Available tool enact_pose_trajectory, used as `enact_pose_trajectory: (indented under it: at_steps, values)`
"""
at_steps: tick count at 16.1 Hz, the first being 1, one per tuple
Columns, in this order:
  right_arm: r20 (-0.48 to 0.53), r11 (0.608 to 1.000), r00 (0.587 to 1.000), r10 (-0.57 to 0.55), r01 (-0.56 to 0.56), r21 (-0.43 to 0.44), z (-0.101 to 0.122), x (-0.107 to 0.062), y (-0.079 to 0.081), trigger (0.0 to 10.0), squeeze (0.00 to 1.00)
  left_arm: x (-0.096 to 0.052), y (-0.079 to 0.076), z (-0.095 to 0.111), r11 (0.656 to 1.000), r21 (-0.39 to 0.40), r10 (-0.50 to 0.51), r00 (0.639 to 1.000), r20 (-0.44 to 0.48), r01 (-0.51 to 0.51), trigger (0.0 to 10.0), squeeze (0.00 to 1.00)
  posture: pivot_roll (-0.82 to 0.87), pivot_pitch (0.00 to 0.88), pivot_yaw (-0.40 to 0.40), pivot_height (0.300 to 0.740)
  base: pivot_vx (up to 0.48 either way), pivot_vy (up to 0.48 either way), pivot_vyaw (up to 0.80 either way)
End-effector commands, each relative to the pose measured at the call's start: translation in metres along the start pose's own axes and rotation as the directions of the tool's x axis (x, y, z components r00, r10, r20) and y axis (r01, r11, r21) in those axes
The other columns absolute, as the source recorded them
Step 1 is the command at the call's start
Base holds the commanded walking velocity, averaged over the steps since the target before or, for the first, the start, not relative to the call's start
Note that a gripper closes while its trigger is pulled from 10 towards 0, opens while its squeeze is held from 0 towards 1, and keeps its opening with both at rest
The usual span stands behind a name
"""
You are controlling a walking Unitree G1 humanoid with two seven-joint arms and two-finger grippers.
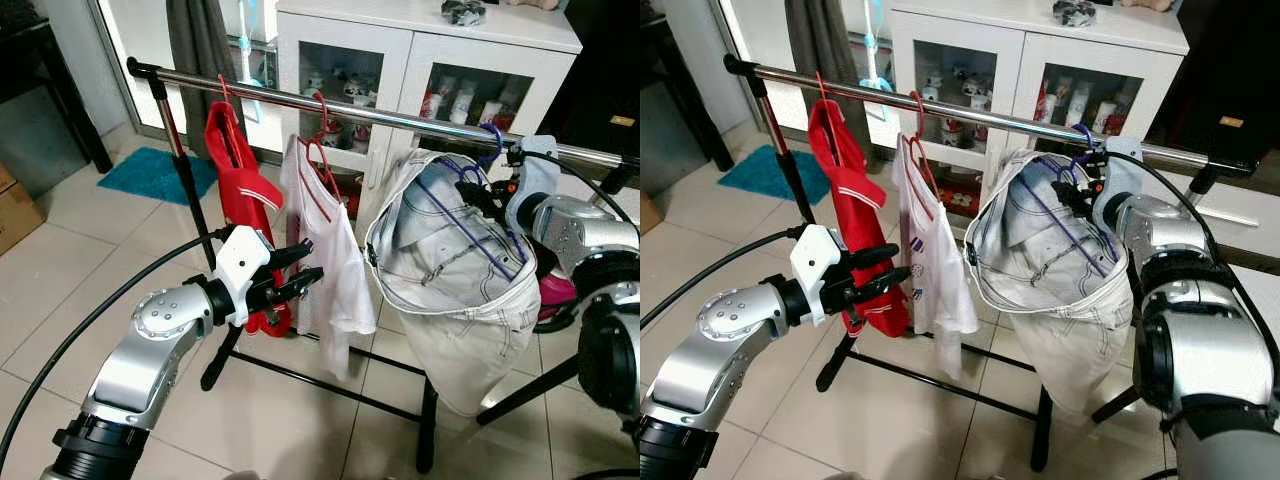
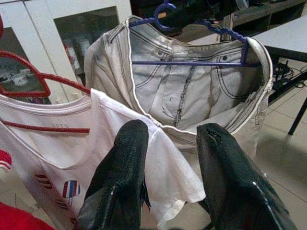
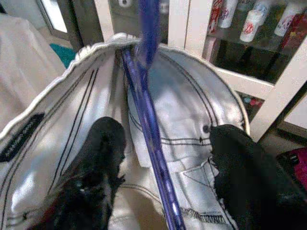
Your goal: Hang hanger
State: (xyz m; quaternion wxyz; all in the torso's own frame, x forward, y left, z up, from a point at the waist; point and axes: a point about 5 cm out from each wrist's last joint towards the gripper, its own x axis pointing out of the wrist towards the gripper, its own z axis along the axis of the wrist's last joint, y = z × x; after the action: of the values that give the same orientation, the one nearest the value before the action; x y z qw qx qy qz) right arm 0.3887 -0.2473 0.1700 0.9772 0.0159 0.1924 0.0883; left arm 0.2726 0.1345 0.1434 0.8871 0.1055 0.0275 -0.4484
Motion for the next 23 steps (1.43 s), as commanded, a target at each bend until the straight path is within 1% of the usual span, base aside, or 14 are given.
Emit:
enact_pose_trajectory:
  at_steps: [1, 4, 11, 18, 21, 23]
  values:
    - [0.034, 1.0, 0.999, 0.002, -0.003, 0.012, 0.009, -0.002, -0.002, 0.0, 0.0, 0.003, 0.001, 0.003, 1.0, 0.014, -0.012, 1.0, 0.002, 0.012, 10.0, 0.0, -0.06, 0.0, -0.039, 0.74, 0.0, 0.0, 0.0]
    - [0.041, 0.999, 0.999, 0.014, -0.016, 0.047, 0.008, 0.001, 0.001, 0.0, 0.0, 0.004, 0.001, 0.003, 1.0, 0.017, -0.014, 1.0, 0.003, 0.014, 10.0, 0.0, -0.05, 0.0, -0.042, 0.74, 0.0, 0.0, 0.0]
    - [0.041, 0.997, 0.996, 0.074, -0.075, 0.031, 0.006, 0.012, 0.025, 0.0, 0.0, 0.005, 0.004, 0.004, 1.0, 0.026, -0.01, 1.0, 0.002, 0.01, 10.0, 0.0, -0.04, 0.0, -0.046, 0.74, 0.0, 0.0, 0.0]
    - [0.025, 0.998, 0.998, 0.054, -0.054, 0.027, 0.0, 0.014, 0.027, 0.0, 0.0, 0.005, 0.003, 0.003, 0.999, 0.034, -0.004, 1.0, -0.001, 0.004, 10.0, 0.0, -0.02, 0.0, -0.062, 0.74, 0.0, 0.0, 0.0]
    - [0.015, 0.999, 1.0, 0.027, -0.028, 0.042, -0.005, 0.015, 0.028, 0.0, 0.0, 0.004, 0.004, 0.003, 0.999, 0.04, 0.003, 1.0, -0.005, -0.003, 10.0, 0.0, -0.02, 0.0, -0.056, 0.74, 0.0, 0.0, 0.0]
    - [0.02, 0.999, 1.0, 0.006, -0.007, 0.037, -0.007, 0.015, 0.027, 0.0, 0.0, 0.005, 0.004, 0.003, 0.999, 0.046, 0.008, 1.0, -0.001, -0.008, 10.0, 0.0, -0.03, 0.0, -0.046, 0.74, 0.0, 0.0, 0.0]
